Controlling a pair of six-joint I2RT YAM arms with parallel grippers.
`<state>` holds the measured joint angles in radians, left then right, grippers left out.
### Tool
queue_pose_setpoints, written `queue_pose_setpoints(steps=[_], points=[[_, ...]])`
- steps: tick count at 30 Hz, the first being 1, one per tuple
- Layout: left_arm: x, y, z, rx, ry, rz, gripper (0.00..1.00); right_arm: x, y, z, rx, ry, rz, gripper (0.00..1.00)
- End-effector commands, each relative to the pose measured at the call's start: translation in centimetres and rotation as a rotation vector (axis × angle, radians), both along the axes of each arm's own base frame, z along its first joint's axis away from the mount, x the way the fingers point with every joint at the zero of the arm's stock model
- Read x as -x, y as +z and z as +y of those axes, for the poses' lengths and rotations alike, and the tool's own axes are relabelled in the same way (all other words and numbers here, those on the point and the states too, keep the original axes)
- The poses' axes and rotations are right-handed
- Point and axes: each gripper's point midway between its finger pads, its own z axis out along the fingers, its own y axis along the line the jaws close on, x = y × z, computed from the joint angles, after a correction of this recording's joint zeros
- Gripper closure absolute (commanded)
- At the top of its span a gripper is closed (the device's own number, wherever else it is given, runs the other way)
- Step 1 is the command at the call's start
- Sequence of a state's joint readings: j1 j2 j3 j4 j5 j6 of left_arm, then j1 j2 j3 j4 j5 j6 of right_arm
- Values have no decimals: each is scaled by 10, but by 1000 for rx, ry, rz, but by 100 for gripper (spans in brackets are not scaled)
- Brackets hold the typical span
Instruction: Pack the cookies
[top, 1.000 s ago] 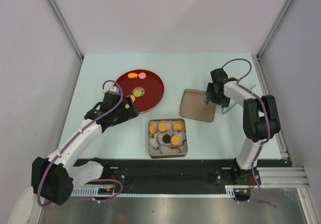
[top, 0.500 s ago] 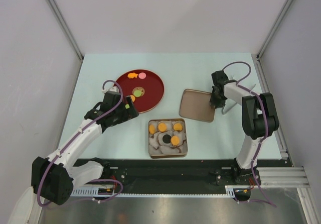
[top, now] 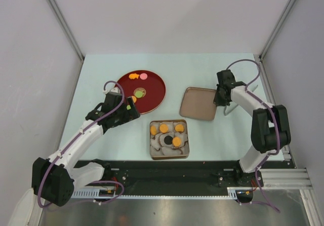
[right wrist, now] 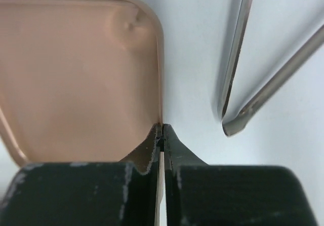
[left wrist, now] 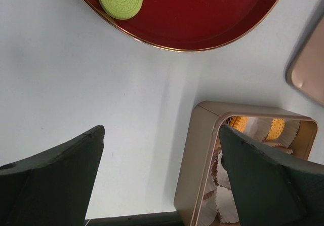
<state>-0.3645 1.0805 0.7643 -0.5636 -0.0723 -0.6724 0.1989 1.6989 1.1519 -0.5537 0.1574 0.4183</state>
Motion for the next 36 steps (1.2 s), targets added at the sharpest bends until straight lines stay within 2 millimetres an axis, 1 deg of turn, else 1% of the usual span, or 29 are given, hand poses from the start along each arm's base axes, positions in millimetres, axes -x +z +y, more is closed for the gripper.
queue_pose_setpoints(steps=[1,2,3,6,7,9,10,11,13,14,15,18,19,20,21,22,23,25,26,28,29,31,33,34,36], points=[[-2,0,0,-15,-3,-3,0,-10,66,6,-47,-6,-191,100],[-2,0,0,-17,-1,-1,0,-10,73,6,-53,-6,-209,100],[-3,1,0,-18,2,-3,0,-9,89,7,-66,-1,-253,100],[-5,7,-2,-13,0,-11,0,-6,114,14,-96,14,-321,100],[-6,7,-2,-14,3,-10,0,-3,129,17,-113,23,-363,100],[-9,13,-5,-6,1,-17,0,1,146,28,-154,59,-407,100],[-9,13,-6,-4,-2,-15,0,4,159,32,-167,72,-441,100],[-12,19,-8,1,-2,-26,0,6,164,37,-179,90,-455,100],[-14,23,-11,10,-7,-29,0,13,173,50,-226,139,-466,100],[-18,31,-13,21,-10,-48,0,17,177,54,-244,157,-472,100],[-20,35,-16,33,-16,-59,0,21,179,61,-279,187,-465,100],[-28,53,-30,96,-67,-124,0,30,183,71,-331,223,-453,100],[-25,58,-42,151,-126,-134,0,32,183,72,-343,227,-445,100],[-31,67,-51,188,-161,-190,0,35,184,76,-368,237,-436,100],[-32,72,-57,211,-187,-214,0,36,185,76,-378,239,-426,100],[-27,69,-65,247,-230,-213,0,37,184,78,-390,242,-413,100],[-32,83,-71,283,-253,-284,0,38,181,81,-407,254,-392,100],[-33,94,-82,346,-304,-363,0,40,180,86,-421,266,-372,100],[-29,104,-89,383,-347,-396,0,40,176,89,-430,277,-355,100],[-32,119,-94,415,-365,-468,0,44,176,95,-430,299,-342,100],[-30,124,-95,422,-376,-483,0,44,173,98,-427,306,-332,100],[-32,143,-99,441,-393,-556,0,48,172,105,-427,326,-319,100],[-32,152,-100,448,-400,-582,0,51,168,109,-418,336,-305,100],[-32,159,-101,458,-403,-605,0,54,166,115,-413,353,-297,100],[-32,163,-105,472,-417,-619,0,56,162,122,-414,369,-282,100]])
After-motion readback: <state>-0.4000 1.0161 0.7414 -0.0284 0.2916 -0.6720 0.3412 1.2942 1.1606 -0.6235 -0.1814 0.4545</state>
